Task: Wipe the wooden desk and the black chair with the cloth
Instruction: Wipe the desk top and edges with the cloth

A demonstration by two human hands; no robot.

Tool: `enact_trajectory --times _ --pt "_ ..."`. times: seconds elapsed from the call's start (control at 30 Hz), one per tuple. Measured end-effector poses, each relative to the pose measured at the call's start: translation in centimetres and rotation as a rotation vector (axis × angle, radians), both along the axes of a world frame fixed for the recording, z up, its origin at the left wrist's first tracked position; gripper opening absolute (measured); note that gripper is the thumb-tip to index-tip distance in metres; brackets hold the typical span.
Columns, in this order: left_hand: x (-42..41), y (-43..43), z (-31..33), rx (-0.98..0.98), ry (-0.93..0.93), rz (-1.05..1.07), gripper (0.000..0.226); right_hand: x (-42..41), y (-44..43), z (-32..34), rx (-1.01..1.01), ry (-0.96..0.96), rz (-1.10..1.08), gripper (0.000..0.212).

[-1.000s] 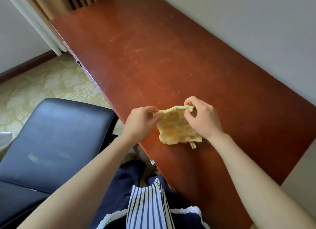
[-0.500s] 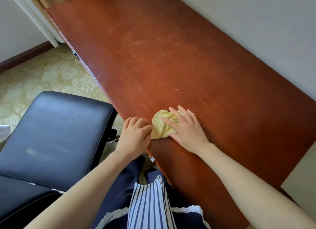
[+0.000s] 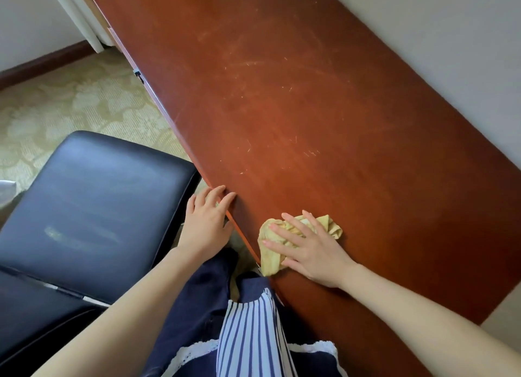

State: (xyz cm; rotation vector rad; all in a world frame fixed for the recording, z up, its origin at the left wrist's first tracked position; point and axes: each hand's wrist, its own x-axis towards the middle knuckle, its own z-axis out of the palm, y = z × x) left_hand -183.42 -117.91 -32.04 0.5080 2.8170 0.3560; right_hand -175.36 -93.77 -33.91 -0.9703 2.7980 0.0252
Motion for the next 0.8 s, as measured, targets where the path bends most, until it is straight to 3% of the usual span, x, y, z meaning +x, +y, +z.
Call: enact_trajectory --times 0.23,0.47,0.53,0.8 --pt "-0.9 -1.3 -0.3 -0.049 -0.012 -0.032 0.055 -8.2 -1.8 0.6 0.049 -0.08 -0.243 0.05" --pt "-1.0 -2.7 -0.7 -0.17 -0.024 -0.165 0.066 -15.3 -7.0 0.4 -0.043 -0.081 -0.732 0.05" --pt "-0.9 -2.7 -0.9 -0.173 -0.032 -0.168 0.069 -14.4 -7.9 0.4 -0.051 -0.072 -0.713 0.053" --pt "-1.7 -3.6 -1.1 -0.046 -0.087 -0.166 0.07 -5.6 -5.1 0.4 -0.023 -0.12 -0.311 0.056"
